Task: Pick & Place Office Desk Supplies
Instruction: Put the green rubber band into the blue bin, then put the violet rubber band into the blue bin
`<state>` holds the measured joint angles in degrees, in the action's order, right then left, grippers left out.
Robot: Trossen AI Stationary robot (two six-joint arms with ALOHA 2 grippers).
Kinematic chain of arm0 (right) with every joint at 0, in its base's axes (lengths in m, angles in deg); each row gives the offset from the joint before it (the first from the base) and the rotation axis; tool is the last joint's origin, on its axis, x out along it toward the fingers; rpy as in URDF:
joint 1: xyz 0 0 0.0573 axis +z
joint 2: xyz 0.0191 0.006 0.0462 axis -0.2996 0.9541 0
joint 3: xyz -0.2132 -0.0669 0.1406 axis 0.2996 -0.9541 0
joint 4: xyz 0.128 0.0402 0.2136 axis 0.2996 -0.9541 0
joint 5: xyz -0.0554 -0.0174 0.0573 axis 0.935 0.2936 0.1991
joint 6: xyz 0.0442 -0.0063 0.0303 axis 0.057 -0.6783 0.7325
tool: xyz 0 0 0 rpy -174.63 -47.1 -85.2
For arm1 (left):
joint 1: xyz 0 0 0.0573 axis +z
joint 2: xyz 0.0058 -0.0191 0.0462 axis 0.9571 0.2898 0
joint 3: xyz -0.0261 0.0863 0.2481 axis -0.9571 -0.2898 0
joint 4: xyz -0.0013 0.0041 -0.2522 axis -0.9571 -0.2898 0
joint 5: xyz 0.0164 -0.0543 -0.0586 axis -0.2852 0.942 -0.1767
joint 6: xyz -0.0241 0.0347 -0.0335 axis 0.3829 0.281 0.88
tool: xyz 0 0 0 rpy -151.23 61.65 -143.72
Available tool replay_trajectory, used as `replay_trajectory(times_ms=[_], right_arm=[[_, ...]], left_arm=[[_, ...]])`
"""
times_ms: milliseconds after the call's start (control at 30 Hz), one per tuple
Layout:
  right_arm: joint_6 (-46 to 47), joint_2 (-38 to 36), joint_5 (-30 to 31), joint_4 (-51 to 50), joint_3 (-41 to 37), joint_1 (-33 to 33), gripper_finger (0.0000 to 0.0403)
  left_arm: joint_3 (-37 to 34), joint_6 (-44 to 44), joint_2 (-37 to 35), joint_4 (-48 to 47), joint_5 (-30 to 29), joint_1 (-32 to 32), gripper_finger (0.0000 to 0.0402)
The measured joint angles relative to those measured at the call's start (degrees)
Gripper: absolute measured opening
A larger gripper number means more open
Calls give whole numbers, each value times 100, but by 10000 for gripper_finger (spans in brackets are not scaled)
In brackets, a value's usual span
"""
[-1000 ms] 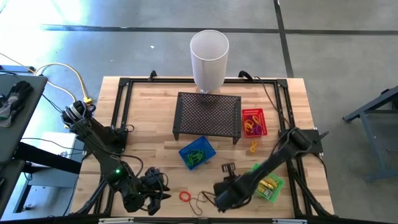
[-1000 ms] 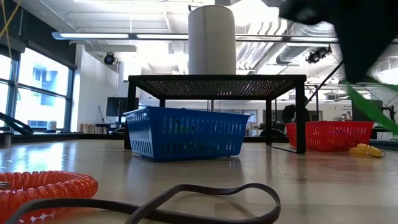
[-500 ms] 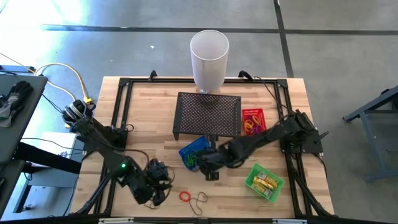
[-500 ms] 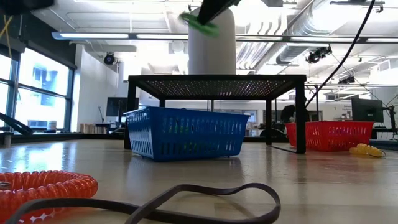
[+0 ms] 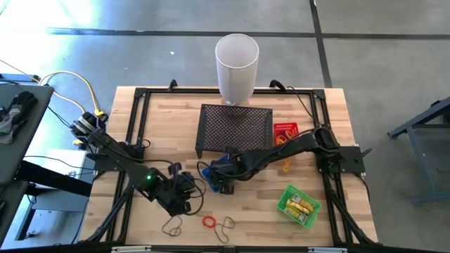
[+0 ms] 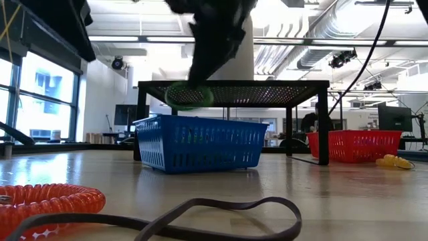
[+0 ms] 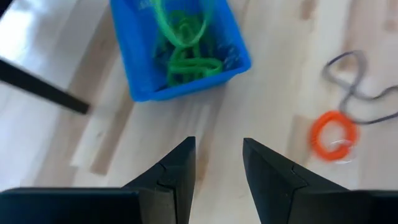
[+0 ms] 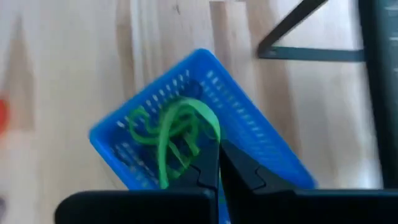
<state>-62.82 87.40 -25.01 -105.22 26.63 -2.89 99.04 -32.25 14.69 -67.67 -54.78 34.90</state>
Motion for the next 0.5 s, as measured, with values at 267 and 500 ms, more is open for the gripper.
replay_trajectory(times_ms=[267,500], right_arm=[[97,86,-333,19,2,-4,40],[407,42,-312,-52,2,22,142]], left_arm=[[0,6,0,-603,6,-22,126],[0,-21,-97,-809,569,-9,126]])
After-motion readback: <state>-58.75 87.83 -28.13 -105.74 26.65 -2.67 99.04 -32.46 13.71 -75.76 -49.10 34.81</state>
